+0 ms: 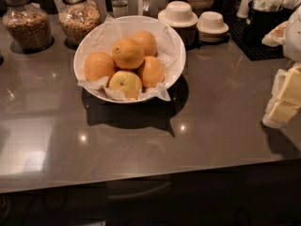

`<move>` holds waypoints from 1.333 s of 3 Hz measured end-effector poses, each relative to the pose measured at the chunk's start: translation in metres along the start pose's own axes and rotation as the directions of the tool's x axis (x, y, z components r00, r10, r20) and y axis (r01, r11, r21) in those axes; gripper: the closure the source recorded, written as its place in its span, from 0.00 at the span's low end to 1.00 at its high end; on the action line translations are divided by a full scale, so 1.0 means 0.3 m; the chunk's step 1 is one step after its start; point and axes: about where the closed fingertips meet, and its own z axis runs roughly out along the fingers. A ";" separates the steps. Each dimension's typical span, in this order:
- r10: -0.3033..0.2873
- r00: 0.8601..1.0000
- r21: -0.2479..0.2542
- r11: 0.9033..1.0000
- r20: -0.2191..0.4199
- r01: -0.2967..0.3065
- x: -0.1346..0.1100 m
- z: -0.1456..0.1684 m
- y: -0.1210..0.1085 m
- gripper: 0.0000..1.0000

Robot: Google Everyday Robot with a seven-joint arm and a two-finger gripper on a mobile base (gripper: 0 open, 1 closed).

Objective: Pick orange from white bowl

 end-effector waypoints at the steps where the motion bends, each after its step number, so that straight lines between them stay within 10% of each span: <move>1: 0.000 1.000 0.000 1.000 0.000 0.000 0.000 0.000 0.000 0.00; 2: -0.013 0.994 -0.025 1.000 0.108 0.016 -0.057 0.013 -0.018 0.00; 3: -0.118 0.929 0.003 0.992 0.350 0.125 -0.220 -0.017 -0.124 0.00; 4: -0.265 0.772 0.086 0.960 0.578 0.265 -0.460 -0.179 -0.157 0.00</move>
Offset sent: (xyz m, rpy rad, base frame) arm 0.0305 0.0492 0.0058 0.3611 0.0004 0.1591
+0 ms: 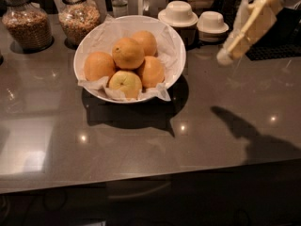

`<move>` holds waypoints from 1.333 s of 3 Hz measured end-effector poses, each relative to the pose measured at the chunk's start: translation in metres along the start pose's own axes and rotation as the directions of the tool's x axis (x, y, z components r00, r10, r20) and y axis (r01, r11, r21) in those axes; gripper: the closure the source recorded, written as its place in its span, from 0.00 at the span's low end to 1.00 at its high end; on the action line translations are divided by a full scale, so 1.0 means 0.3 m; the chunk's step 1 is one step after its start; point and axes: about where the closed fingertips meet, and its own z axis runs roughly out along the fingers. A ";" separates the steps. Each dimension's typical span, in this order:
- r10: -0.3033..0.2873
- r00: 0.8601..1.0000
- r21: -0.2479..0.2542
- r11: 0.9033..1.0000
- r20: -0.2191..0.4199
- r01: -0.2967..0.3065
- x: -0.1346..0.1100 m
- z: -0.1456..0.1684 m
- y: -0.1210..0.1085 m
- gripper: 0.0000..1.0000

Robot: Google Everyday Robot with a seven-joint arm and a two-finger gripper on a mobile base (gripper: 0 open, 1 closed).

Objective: Pick orange from white bowl

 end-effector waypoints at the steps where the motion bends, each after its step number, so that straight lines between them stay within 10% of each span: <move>1: -0.109 0.978 0.036 0.994 0.177 0.104 -0.249 -0.015 -0.031 0.00; 2: -0.174 0.949 0.050 0.985 0.264 0.167 -0.391 0.031 -0.060 0.00; 4: -0.156 0.933 0.068 0.988 0.324 0.141 -0.371 0.092 -0.074 0.00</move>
Offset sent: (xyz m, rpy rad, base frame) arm -0.0039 0.1317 0.0967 0.2860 -0.1931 0.2841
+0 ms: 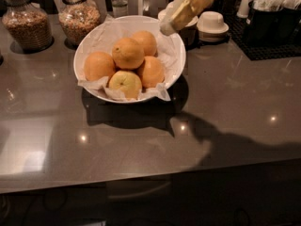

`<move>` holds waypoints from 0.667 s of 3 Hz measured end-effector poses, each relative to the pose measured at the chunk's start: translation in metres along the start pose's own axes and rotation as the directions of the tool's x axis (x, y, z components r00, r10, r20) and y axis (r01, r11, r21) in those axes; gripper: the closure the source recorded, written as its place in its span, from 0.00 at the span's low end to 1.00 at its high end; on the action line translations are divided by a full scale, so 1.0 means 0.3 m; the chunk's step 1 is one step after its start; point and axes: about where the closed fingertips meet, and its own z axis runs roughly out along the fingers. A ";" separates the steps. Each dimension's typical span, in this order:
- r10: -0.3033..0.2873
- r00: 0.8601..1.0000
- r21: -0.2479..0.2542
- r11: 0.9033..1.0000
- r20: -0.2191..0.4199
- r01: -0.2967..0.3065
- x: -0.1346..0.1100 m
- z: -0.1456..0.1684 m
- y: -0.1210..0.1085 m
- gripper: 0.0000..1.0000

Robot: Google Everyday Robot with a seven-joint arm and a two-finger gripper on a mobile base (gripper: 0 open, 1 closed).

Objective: Pick orange from white bowl

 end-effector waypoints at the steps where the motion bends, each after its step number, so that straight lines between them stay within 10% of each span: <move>1: -0.020 0.996 -0.016 1.000 0.087 0.021 0.061 0.115 -0.051 0.00; 2: -0.024 0.990 -0.059 0.998 0.138 0.033 0.123 0.232 -0.097 0.00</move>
Offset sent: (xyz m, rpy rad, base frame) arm 0.0964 0.0717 -0.0734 0.1047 0.0345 0.2018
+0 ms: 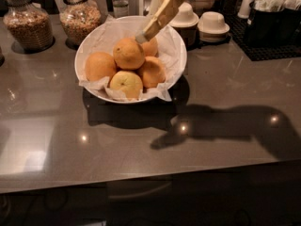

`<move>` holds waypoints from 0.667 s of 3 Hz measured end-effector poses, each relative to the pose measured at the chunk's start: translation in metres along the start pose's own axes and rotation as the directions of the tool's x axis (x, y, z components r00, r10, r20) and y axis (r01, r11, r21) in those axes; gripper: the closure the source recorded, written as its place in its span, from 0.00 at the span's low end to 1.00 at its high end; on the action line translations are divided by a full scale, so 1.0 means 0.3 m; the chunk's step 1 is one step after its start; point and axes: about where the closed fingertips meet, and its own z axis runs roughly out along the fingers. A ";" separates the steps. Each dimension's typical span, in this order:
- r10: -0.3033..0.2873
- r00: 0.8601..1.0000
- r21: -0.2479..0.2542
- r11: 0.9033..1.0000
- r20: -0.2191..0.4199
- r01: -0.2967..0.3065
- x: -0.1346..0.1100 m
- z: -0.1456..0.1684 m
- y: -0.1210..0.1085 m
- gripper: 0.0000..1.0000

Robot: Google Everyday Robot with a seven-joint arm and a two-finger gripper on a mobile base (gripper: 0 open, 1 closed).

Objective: Pick orange from white bowl

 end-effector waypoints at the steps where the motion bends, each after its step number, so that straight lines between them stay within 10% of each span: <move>1: 0.035 0.999 -0.048 0.998 -0.007 -0.035 0.121 0.066 -0.016 0.00; 2: 0.092 0.995 -0.091 0.991 -0.027 -0.094 0.231 0.107 0.020 0.00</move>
Offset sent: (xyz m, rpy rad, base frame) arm 0.0431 -0.0012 -0.1181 -0.1048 0.2087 0.0289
